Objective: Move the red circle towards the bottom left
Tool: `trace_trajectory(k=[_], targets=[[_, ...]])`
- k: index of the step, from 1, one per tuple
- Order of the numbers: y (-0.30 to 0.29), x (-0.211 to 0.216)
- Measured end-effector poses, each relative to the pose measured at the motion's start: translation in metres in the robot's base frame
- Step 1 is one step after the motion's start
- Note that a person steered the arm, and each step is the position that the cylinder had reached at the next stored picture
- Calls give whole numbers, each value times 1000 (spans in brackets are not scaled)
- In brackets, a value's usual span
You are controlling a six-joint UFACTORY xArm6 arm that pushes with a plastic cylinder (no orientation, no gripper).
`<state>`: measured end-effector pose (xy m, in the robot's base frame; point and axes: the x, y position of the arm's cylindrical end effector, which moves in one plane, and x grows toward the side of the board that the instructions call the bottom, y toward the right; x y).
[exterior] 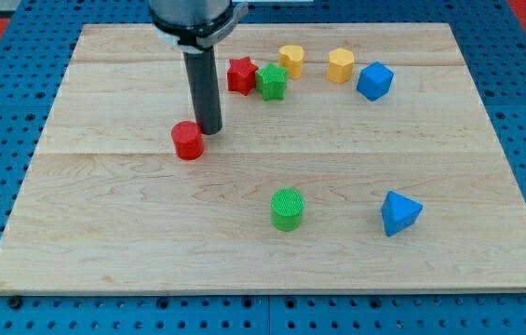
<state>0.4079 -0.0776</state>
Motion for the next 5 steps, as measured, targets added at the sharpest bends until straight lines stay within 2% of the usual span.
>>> trace_trajectory(k=[1, 3, 4, 5], targets=[[-12, -34], [-25, 7], [-27, -15], [-39, 2]])
